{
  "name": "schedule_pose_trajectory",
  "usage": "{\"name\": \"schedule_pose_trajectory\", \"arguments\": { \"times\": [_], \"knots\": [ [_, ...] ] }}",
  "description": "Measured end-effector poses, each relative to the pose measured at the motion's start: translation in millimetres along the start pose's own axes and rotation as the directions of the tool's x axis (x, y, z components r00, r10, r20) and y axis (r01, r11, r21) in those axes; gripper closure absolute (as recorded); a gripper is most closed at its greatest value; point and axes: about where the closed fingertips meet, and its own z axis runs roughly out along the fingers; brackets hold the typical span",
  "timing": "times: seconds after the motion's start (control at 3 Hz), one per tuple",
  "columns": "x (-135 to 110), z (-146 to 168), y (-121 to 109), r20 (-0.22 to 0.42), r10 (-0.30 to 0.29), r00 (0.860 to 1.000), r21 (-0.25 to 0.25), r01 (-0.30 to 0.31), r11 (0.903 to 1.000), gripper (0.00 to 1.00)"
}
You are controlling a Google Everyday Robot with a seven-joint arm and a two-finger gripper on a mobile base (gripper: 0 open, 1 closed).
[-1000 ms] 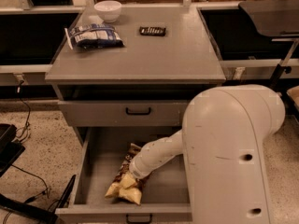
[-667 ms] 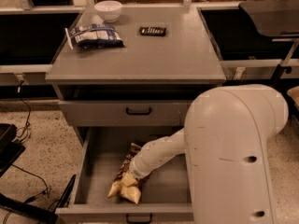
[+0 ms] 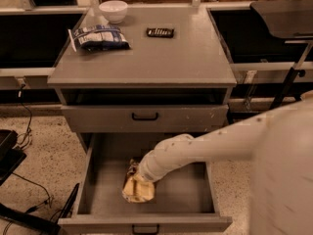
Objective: Pick brown chip bag from middle drawer and place on counter
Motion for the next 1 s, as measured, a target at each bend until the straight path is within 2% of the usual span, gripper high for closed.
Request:
{"name": "schedule_pose_trajectory", "arguments": {
  "times": [0.33, 0.67, 1.0],
  "knots": [
    [-14.3, -83.3, 16.3, 0.022, -0.076, 0.997, 0.004, 0.076, 0.9971, 1.0],
    [-20.8, -178.0, 11.6, 0.05, -0.099, 0.994, 0.044, 0.097, 0.9943, 1.0],
    [-24.5, -271.9, -16.5, 0.062, -0.102, 0.993, 0.11, 0.095, 0.9894, 1.0]
  ]
}}
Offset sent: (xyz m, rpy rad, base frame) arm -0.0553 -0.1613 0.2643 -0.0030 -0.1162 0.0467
